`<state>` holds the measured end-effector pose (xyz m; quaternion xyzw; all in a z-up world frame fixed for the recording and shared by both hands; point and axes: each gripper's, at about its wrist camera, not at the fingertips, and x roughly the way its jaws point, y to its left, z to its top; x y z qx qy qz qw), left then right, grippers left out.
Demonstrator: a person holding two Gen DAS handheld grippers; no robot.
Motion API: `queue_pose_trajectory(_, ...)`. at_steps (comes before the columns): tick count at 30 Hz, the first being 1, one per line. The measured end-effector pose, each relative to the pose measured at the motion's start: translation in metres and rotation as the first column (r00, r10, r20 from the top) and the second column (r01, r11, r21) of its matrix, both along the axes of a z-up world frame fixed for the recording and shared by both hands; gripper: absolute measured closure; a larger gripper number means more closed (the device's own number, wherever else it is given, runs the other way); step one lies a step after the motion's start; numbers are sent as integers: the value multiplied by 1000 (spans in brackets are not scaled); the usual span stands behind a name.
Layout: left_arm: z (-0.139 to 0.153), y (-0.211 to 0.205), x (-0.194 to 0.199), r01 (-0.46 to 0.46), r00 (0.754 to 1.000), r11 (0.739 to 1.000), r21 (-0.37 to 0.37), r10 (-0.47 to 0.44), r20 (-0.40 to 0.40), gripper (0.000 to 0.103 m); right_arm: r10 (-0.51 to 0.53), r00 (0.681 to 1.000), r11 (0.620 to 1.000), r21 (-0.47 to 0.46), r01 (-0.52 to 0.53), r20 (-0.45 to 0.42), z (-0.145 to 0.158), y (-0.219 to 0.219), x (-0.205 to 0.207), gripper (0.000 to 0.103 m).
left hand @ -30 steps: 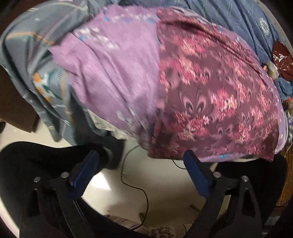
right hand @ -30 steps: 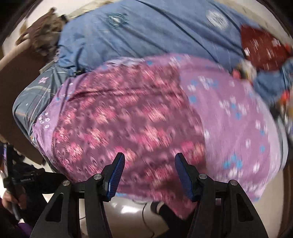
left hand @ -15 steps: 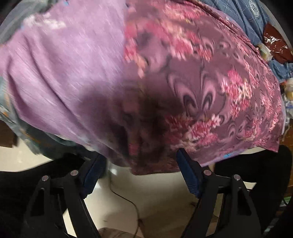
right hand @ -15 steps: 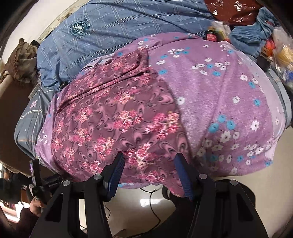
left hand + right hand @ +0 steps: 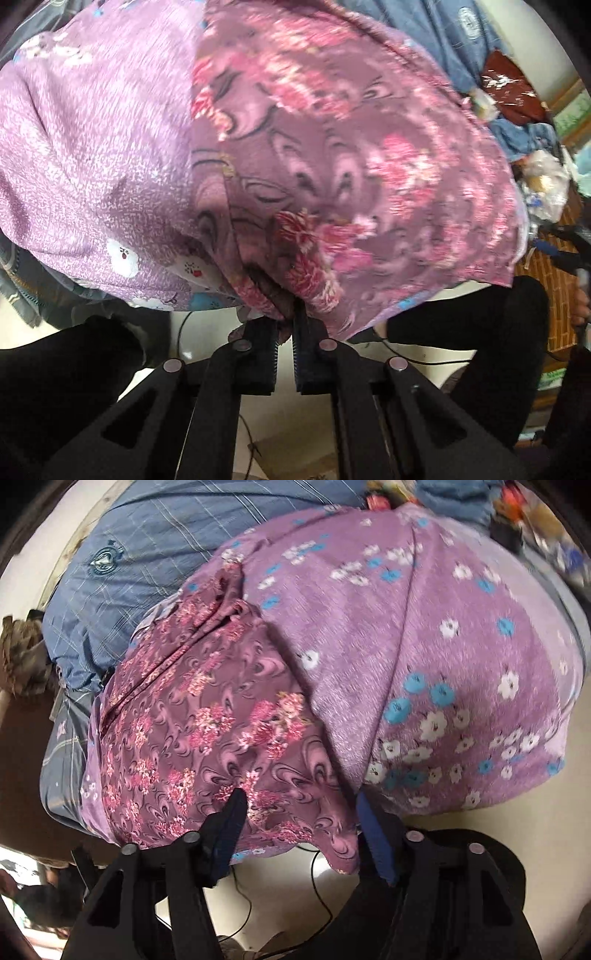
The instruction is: Fold small clothes
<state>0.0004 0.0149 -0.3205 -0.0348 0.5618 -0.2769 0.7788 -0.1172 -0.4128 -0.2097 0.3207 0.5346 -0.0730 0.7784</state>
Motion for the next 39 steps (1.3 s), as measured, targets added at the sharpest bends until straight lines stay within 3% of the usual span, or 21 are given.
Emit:
queue_pose_trajectory(4, 2, -1, 4, -8, 1000, 1000, 14, 8, 5, 97, 48, 997, 999, 4, -47, -66, -24, 10, 6, 32)
queue_pose_trajectory(6, -9, -4, 13, -18, 1000, 999, 27, 19, -19, 87, 52, 994, 999, -10, -53, -99, -40, 14, 11, 30)
queue_pose_trajectory(8, -19, -7, 19, -37, 998, 998, 46, 39, -57, 60, 52, 986, 998, -14, -55, -157, -59, 19, 16, 30)
queue_pose_trajectory(10, -23, -10, 20, -42, 997, 998, 41, 45, -68, 59, 52, 986, 999, 8, -51, -158, -74, 23, 17, 34)
queue_pose_trajectory(11, -23, -10, 20, -43, 997, 998, 35, 45, -65, 59, 50, 989, 999, 22, -47, -139, -76, 24, 15, 58)
queue_pose_trajectory(12, -23, -10, 20, -49, 997, 998, 30, 51, -60, 65, 66, 989, 997, 42, -61, -132, -76, 27, 13, 98)
queue_pose_trajectory(13, -21, -7, 20, -56, 997, 998, 16, 56, -56, 89, 84, 988, 996, 46, -79, -127, -72, 30, 11, 99)
queue_pose_trajectory(14, -17, -4, 19, -55, 997, 998, -1, 55, -51, 99, 114, 988, 993, 26, -112, -102, -60, 36, 8, 100)
queue_pose_trajectory(17, -5, 2, 12, -21, 999, 1000, -13, 20, -31, 99, 202, 979, 979, 8, -201, -21, -22, 49, 0, 100)
queue_pose_trajectory(21, 28, 12, -2, 36, 999, 995, -97, -37, -6, 100, 267, 941, 958, 52, -283, 206, 51, 53, -6, 100)
queue_pose_trajectory(25, 74, 24, -3, 69, 997, 979, -190, -63, 38, 100, 258, 881, 948, 71, -310, 395, 103, 51, 5, 100)
queue_pose_trajectory(28, 109, 31, 8, 91, 996, 961, -259, -83, 42, 100, 222, 850, 954, 72, -290, 478, 125, 44, 21, 100)
queue_pose_trajectory(29, 118, 32, 12, 110, 994, 961, -253, -103, 40, 99, 213, 846, 957, 68, -280, 488, 130, 43, 26, 100)
queue_pose_trajectory(32, 123, 27, 21, 147, 989, 981, -129, -147, 13, 99, 204, 843, 960, 66, -271, 497, 139, 38, 43, 100)
queue_pose_trajectory(35, 101, 22, 25, 137, 989, 989, -59, -139, -40, 99, 207, 845, 960, 66, -274, 494, 135, 37, 57, 100)
queue_pose_trajectory(39, 65, 33, 15, 85, 987, 994, -63, -93, -134, 99, 196, 853, 957, 94, -273, 484, 120, 38, 65, 100)
